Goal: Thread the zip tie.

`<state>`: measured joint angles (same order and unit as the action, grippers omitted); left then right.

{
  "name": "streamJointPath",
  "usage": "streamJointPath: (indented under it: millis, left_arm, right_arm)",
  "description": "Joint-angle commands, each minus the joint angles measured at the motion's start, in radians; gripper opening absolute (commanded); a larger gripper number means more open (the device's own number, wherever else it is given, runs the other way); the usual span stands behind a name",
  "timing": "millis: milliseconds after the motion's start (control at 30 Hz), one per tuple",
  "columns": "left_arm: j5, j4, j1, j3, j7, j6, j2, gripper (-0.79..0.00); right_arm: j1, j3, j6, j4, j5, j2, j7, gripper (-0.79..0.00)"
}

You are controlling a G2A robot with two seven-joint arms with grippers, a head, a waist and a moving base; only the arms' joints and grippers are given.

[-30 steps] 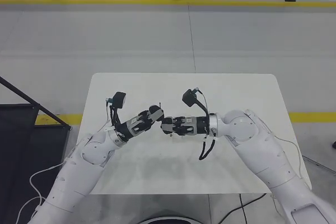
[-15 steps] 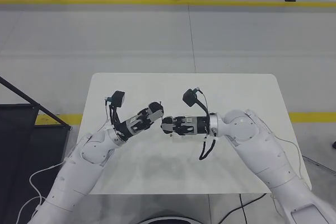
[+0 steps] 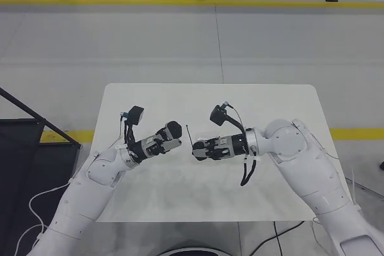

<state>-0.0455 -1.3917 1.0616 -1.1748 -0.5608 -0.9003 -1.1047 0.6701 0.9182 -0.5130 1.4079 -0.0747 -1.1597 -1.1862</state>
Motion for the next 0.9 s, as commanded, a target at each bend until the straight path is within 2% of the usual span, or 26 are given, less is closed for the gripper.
streamJointPath:
  millis: [0, 433, 567, 600, 633, 733, 800, 867]
  left_arm:
    - [-0.001, 0.006, 0.003, 0.005, -0.009, -0.021, 0.000, 0.000]
    - [-0.011, 0.014, 0.005, 0.012, -0.010, -0.023, 0.000, 0.000]
    - [0.033, -0.010, 0.021, 0.019, 0.037, -0.018, -0.005, 0.000]
    - [0.039, -0.011, 0.024, 0.023, 0.052, -0.028, -0.007, -0.160]
    - [0.041, -0.008, 0.025, 0.028, 0.062, -0.035, -0.009, -0.215]
    - [0.040, 0.002, 0.019, 0.040, 0.086, -0.050, -0.014, -0.243]
    - [0.042, 0.011, 0.014, 0.048, 0.092, -0.059, -0.017, -0.403]
    - [0.051, 0.017, 0.009, 0.057, 0.100, -0.064, -0.020, -0.422]
  right_arm:
    - [0.005, 0.013, 0.010, 0.016, -0.011, 0.005, -0.017, -0.785]
    - [0.015, 0.024, 0.038, 0.038, -0.012, 0.012, -0.032, -0.785]
    - [0.025, 0.024, 0.043, 0.047, -0.005, 0.013, -0.014, -0.785]
    - [0.032, 0.024, 0.048, 0.057, 0.005, 0.014, -0.003, -0.785]
    - [0.038, 0.026, 0.050, 0.065, 0.010, 0.015, 0.003, -0.785]
    - [0.049, 0.035, 0.055, 0.080, 0.016, 0.019, 0.007, -0.785]
    - [0.054, 0.039, 0.053, 0.084, 0.014, 0.021, 0.007, -0.785]
    - [0.055, 0.041, 0.051, 0.083, 0.010, 0.023, 0.006, -0.785]
